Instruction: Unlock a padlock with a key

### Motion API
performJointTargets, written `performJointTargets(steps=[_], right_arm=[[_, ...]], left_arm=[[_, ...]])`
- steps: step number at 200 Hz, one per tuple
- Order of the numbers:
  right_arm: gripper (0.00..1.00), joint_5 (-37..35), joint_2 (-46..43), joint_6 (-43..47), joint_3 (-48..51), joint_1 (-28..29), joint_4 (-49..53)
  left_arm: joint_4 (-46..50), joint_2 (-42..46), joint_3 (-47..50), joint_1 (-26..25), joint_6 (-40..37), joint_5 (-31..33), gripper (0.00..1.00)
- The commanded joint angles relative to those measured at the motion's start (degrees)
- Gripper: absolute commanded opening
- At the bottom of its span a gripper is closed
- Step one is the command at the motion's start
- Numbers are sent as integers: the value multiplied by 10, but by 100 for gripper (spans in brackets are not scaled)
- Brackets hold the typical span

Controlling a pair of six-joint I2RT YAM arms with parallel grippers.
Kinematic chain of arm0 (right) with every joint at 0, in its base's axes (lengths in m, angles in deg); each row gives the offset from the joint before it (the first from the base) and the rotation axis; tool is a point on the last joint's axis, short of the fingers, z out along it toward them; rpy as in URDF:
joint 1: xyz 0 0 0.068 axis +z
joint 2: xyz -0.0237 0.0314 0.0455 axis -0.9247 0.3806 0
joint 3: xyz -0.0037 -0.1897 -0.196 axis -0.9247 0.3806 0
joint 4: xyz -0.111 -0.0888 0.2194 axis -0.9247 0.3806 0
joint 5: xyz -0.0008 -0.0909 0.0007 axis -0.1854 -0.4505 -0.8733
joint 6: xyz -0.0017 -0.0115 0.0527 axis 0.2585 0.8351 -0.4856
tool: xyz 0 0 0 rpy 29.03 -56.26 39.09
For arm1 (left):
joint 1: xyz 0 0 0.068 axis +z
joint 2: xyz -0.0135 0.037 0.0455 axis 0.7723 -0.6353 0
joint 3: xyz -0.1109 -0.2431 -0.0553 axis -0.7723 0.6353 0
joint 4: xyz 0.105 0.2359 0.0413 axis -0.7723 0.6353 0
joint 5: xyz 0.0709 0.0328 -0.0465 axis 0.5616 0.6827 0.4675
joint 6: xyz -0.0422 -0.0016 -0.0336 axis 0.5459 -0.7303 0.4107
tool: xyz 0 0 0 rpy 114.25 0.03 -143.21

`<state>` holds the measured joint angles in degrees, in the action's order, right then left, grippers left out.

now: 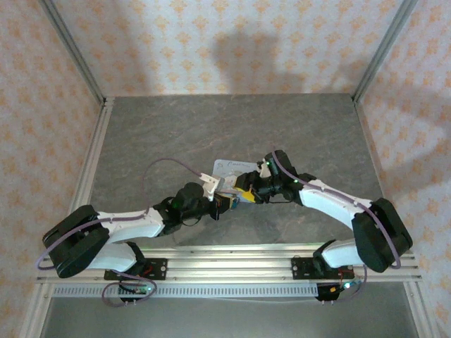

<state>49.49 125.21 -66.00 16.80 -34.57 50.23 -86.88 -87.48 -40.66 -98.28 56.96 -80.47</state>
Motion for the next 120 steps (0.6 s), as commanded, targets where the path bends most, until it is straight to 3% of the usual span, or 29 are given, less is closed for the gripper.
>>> performJointTargets(steps=[1,33,56,86,120], right_arm=[[54,-46,-25,4,5,2,29],[54,-100,-58,37,11,2,83],[52,-182,-91,45,28,24,122],[50,-327,-118,4,50,111,117],[51,-462,-69,-49,51,205,78]], left_arm=[[-17,-13,13,-6,9,37,0],[-18,-18,39,-8,17,66,0],[-14,-8,57,-7,21,82,0],[17,30,74,-8,19,107,11],[68,84,85,-8,14,125,18]])
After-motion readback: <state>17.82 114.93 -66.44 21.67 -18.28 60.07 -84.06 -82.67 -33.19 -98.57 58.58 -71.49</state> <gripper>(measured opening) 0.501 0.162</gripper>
